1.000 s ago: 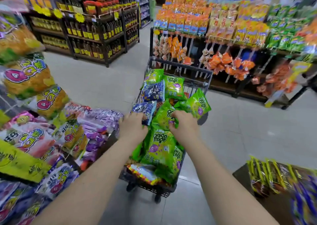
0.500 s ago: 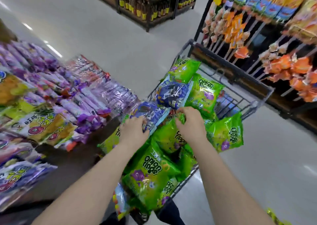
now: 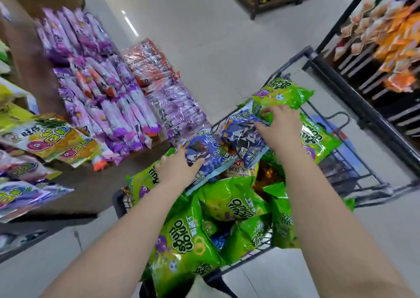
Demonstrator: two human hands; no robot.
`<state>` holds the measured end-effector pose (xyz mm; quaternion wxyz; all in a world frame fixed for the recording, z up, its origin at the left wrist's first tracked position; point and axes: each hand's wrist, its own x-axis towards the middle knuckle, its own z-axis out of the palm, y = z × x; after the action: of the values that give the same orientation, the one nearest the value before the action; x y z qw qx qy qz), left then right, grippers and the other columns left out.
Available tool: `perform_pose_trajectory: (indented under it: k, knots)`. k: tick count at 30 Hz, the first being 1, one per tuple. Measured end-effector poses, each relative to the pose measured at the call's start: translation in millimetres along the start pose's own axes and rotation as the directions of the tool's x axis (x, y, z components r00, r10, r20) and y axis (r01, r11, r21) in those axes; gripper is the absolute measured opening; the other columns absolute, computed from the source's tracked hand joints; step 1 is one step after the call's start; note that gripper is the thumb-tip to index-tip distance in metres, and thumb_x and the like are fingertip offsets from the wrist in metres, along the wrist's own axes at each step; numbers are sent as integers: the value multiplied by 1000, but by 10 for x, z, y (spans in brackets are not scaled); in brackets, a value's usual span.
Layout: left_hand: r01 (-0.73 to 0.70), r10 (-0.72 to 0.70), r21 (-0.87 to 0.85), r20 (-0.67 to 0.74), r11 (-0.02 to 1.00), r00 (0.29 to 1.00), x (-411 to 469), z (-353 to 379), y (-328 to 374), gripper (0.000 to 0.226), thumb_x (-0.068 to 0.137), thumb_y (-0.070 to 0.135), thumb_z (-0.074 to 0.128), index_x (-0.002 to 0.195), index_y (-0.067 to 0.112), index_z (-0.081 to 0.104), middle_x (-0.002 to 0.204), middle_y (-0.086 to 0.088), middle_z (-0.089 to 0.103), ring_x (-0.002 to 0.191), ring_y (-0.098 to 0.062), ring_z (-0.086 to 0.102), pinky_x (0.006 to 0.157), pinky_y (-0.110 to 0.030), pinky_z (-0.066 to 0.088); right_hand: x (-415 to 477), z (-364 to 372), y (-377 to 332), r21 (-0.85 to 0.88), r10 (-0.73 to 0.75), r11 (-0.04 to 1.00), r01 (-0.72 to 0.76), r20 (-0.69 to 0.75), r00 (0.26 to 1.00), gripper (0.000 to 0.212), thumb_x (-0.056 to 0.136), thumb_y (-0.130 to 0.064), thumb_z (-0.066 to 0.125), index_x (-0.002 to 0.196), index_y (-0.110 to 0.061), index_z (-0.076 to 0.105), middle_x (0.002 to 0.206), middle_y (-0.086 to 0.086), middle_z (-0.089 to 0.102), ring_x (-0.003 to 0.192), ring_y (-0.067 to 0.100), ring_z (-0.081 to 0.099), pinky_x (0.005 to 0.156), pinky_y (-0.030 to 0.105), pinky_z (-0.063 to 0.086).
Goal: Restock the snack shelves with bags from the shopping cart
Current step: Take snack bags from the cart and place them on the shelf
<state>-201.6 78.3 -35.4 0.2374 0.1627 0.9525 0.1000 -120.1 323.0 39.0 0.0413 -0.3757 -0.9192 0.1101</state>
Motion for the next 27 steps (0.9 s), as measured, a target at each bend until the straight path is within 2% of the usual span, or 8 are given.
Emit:
perform_pose_trajectory:
  k: [2,4,7,9,12,19,24,27]
  knots:
    - [-33,32,11,41,999,999,-27,21,32,78,76,87,40,134,37,47,129,-5,60,124,-33,46,98,-44,36,40,-26,1,32,63,997,-67,123,990,56,81,-56,67,127,-26,58,132,10,53,125,35,40,103,42,33]
    - [-114,114,8,46,993,992,-66,35,58,91,69,90,45,144,40,38,142,0,51,130,-31,42,103,-46,36,30,-18,30,101,82,989,-105,214,973,63,78,-56,70,131,-25,56,134,11,52,128,36,37,105,43,32]
    - [-265,271,-157,18,951,962,-96,137,85,81,74,70,67,145,42,39,153,1,38,139,-26,33,113,-44,31,-28,41,86,152,97,979,-136,239,966,63,77,-50,76,131,-25,57,131,11,54,128,35,37,104,45,37]
    - [-296,295,-275,-46,915,954,-105,228,97,65,80,53,74,139,38,51,151,0,42,139,-25,33,115,-42,28,-86,83,93,240,118,958,-158,174,978,54,78,-42,77,127,-24,60,125,8,58,126,32,38,99,43,41]
    - [-310,274,-335,-149,890,950,-123,305,117,44,84,38,75,127,32,66,142,3,52,135,-24,39,113,-39,27,-139,154,108,315,124,938,-145,84,989,36,84,-33,74,117,-21,67,112,4,64,122,27,40,93,38,40]
    - [-353,265,-373,-266,858,927,-64,404,85,20,83,26,77,102,23,79,117,2,67,117,-23,51,102,-38,39,-286,327,151,440,123,895,-78,-76,989,9,83,-27,73,88,-20,73,88,0,66,106,23,45,84,37,40]
    - [-410,283,-387,-345,826,895,-70,367,98,10,80,14,79,90,15,79,103,1,70,105,-25,56,95,-36,42,-429,276,125,527,119,850,19,-228,966,7,81,-18,75,87,-14,74,82,-10,57,98,18,45,77,18,28]
    - [-482,329,-353,-413,802,849,-115,317,71,8,80,12,78,88,12,78,97,0,71,102,-27,59,97,-22,34,-491,224,120,574,129,816,61,-285,950,4,82,-14,74,86,-13,74,83,-9,59,96,13,44,79,8,28]
